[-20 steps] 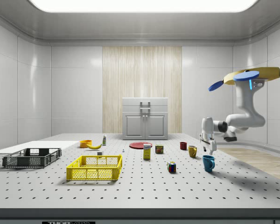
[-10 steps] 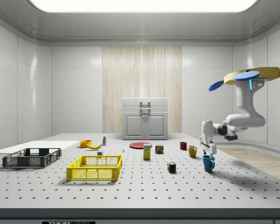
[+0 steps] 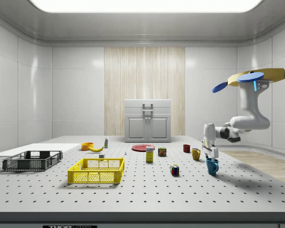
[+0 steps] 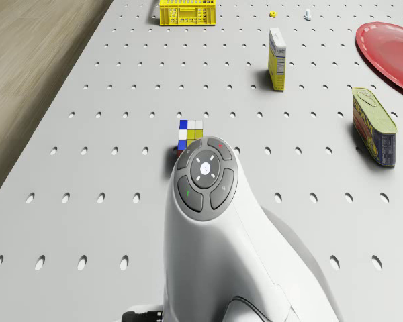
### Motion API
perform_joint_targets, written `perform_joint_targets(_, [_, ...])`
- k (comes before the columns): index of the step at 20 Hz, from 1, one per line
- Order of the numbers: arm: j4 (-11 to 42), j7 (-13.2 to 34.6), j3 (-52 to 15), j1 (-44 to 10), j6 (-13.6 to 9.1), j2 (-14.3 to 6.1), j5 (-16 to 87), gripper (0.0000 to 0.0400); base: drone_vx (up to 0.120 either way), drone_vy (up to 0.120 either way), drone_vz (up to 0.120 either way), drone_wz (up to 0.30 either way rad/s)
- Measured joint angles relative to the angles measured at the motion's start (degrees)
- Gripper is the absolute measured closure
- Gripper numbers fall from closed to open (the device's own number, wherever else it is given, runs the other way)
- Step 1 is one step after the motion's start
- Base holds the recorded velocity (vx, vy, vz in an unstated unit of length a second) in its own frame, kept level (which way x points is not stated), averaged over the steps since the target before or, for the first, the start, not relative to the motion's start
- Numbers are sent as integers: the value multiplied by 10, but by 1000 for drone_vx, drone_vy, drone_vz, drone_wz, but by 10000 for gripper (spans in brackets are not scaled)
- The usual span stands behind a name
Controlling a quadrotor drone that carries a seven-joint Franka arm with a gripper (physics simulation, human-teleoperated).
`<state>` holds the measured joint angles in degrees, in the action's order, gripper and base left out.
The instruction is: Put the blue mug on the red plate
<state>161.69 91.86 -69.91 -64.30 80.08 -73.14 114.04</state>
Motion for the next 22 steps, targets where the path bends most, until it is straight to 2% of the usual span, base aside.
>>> perform_joint_targets(22, [-10,4,-4,-12,38,-37,-14,0,0,0,0,0])
